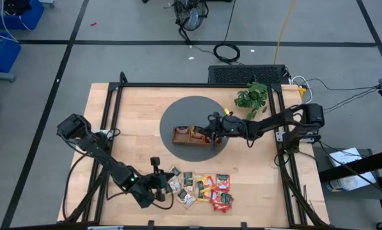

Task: Pick & Place Tea
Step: Put the yellow tea bag into the middle section of the wooden organizer, then put the brown tea bag into the left section of the wooden organizer

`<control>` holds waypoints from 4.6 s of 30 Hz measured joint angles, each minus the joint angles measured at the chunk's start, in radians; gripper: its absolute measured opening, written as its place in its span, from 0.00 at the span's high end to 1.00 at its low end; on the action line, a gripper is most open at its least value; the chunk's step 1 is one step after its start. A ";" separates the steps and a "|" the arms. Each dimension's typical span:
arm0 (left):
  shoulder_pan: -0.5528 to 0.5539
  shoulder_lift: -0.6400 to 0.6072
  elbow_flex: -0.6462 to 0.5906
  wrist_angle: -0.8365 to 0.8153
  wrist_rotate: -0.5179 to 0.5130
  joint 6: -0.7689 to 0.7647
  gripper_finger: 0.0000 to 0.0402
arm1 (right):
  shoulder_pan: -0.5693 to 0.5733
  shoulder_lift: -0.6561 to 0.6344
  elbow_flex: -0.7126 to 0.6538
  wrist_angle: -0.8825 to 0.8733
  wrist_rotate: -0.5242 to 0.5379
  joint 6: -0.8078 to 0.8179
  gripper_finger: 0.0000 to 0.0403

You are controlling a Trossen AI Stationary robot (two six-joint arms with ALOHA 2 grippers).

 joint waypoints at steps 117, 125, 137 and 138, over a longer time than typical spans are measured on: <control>0.212 0.317 0.026 0.447 0.547 -0.278 0.99 | 0.425 0.348 0.102 0.148 -0.080 0.383 0.70; 0.213 0.317 0.025 0.448 0.532 -0.263 0.98 | 0.418 0.347 0.103 0.119 -0.081 0.402 0.74; 0.218 0.318 0.024 0.449 0.515 -0.248 0.99 | 0.411 0.347 0.118 -0.007 -0.080 0.406 0.80; 0.218 0.318 0.024 0.449 0.515 -0.244 0.98 | 0.409 0.347 0.129 -0.044 -0.080 0.407 0.81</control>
